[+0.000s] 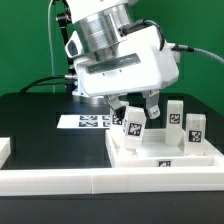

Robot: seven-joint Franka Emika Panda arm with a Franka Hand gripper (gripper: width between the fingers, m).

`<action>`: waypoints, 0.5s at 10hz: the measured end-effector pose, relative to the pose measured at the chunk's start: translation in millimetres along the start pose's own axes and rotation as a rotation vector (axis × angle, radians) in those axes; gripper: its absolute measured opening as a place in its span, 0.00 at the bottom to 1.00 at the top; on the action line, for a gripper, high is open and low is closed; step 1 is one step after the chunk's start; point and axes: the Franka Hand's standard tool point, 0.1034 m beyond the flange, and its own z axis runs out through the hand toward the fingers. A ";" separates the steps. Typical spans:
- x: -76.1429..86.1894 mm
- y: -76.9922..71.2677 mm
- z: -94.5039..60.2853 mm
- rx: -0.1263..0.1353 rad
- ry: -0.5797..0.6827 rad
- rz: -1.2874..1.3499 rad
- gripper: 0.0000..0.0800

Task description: Assemble square table

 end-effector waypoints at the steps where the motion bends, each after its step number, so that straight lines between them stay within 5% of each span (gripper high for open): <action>1: -3.6 2.4 0.1 -0.049 -0.013 -0.153 0.81; 3: -3.5 2.7 -4.0 -0.177 -0.021 -0.490 0.81; 5: -6.0 0.5 -3.1 -0.207 -0.022 -0.658 0.81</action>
Offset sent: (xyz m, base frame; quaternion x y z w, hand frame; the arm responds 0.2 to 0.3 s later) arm -0.0032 -0.0155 0.0017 -0.1261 0.0128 -0.3188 0.9393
